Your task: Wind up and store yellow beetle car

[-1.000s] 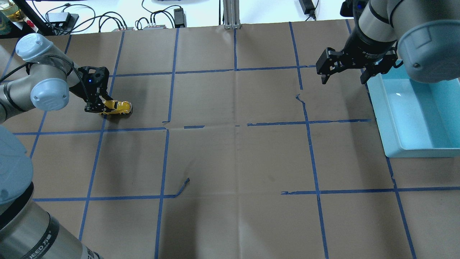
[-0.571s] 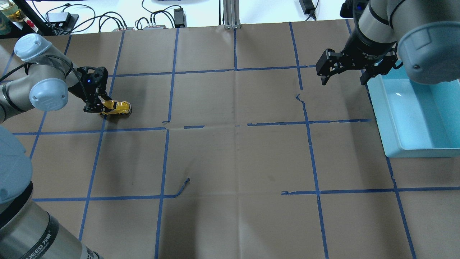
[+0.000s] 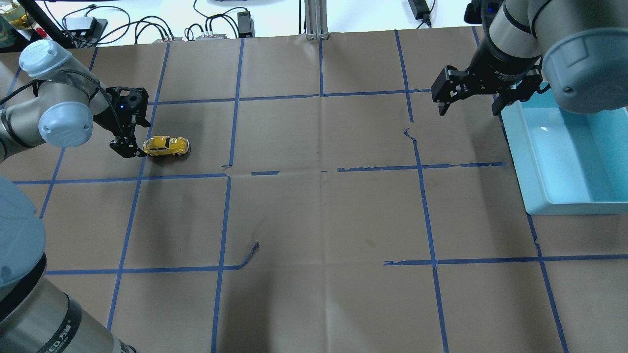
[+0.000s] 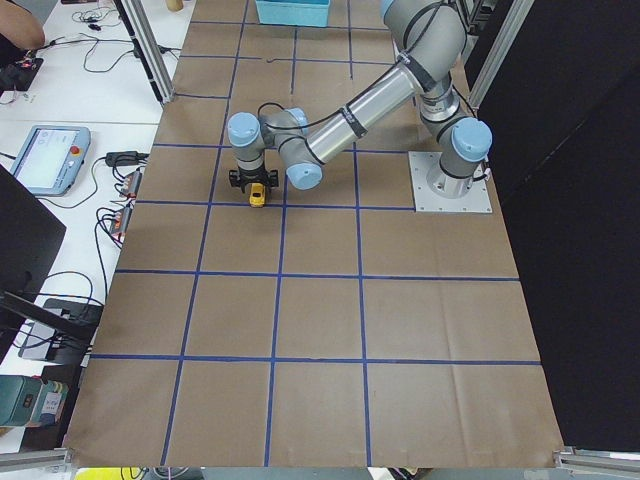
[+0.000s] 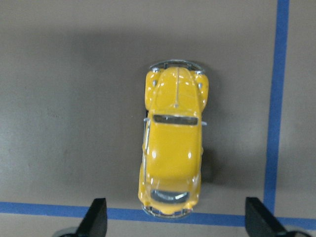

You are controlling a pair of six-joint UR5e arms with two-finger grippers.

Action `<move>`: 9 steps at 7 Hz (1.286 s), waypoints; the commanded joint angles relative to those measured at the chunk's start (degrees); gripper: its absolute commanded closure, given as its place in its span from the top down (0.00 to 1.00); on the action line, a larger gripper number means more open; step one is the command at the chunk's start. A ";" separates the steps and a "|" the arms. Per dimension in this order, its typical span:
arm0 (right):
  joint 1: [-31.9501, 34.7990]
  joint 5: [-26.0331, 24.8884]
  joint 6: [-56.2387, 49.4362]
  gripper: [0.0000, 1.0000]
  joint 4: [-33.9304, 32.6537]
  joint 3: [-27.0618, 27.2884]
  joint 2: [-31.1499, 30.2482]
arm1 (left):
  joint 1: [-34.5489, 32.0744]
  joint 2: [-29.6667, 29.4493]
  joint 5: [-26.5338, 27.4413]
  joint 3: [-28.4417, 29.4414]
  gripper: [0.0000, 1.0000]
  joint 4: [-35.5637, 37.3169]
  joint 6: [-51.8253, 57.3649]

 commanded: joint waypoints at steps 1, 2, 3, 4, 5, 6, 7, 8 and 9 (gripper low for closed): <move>0.00 0.06 0.00 1.00 0.00 0.05 0.11 | -6.20 7.24 0.23 0.73 1.00 -9.11 -14.20; 0.00 0.06 0.00 1.00 0.00 -0.30 0.28 | -11.30 11.99 0.32 0.82 1.00 -12.74 -25.79; 0.00 0.06 0.00 1.00 0.00 -0.30 0.11 | -14.57 15.86 0.32 0.82 1.00 -15.82 -37.56; 0.00 0.06 0.00 1.00 0.00 -0.30 -0.07 | -17.21 19.47 0.41 0.82 1.00 -17.33 -52.73; 0.00 0.06 0.00 1.00 0.00 -0.30 -0.24 | -20.37 22.29 4.84 0.99 1.00 -19.26 -63.93; 0.00 0.06 0.00 1.00 0.00 -0.13 -0.24 | -23.54 25.80 8.28 1.26 1.00 -22.07 -77.10; 0.08 0.06 0.00 1.00 0.00 -0.21 -0.24 | -24.00 28.62 7.79 1.61 1.00 -23.14 -83.15; 0.09 0.15 0.00 1.00 0.00 -0.04 -0.16 | -23.83 29.43 7.79 1.96 1.00 -26.28 -91.13; 0.00 0.15 -0.09 1.00 0.00 0.22 -0.24 | -23.13 29.70 8.14 2.31 1.00 -26.92 -96.77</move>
